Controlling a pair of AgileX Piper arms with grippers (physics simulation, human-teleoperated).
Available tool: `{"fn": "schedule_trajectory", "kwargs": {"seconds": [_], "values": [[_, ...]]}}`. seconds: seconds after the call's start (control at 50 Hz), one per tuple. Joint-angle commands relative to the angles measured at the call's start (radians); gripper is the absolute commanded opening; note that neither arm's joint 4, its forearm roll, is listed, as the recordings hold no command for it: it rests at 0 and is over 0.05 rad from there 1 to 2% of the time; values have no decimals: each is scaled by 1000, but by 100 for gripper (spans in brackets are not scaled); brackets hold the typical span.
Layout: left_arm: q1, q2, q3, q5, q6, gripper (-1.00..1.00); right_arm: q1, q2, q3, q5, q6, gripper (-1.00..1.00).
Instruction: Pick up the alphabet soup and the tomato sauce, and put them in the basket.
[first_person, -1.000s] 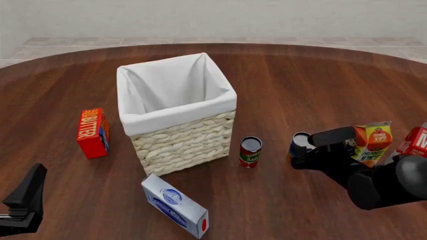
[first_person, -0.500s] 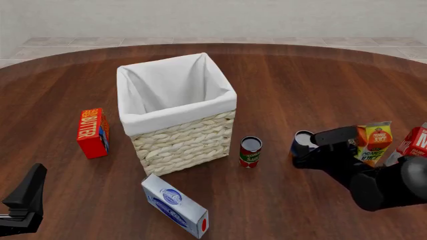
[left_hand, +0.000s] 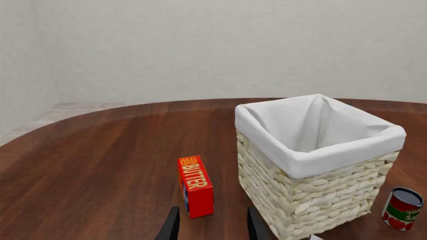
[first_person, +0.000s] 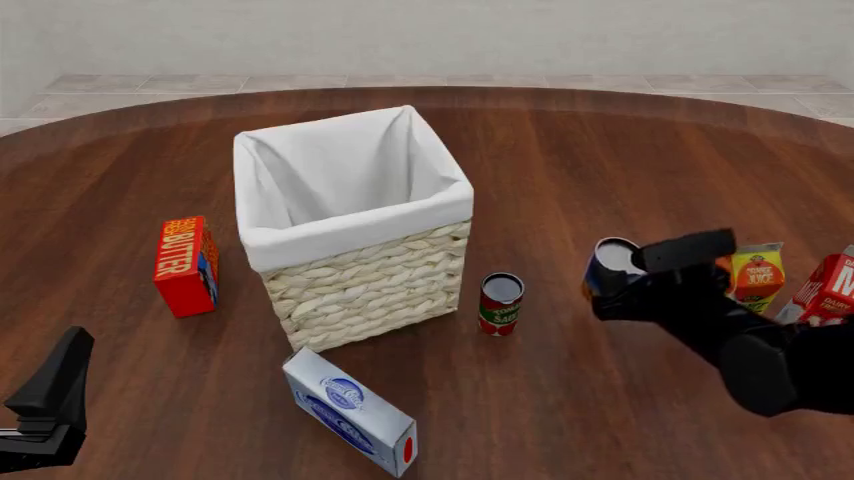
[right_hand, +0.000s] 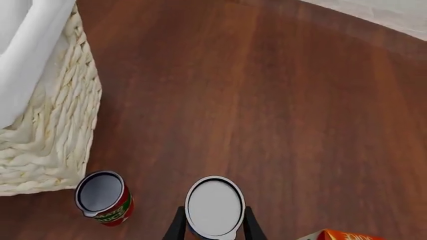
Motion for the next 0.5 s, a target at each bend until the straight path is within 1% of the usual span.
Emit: {"fn": "schedule_trajectory", "kwargs": {"seconds": [0.02, 0.28, 0.5], "values": [[0, 0, 0, 0, 0, 100, 9, -85, -13, 53, 11, -100], [0, 0, 0, 0, 0, 100, 21, -141, -24, 95, 2, -100], [0, 0, 0, 0, 0, 100, 40, -216, -59, 169, -13, -100]]}}
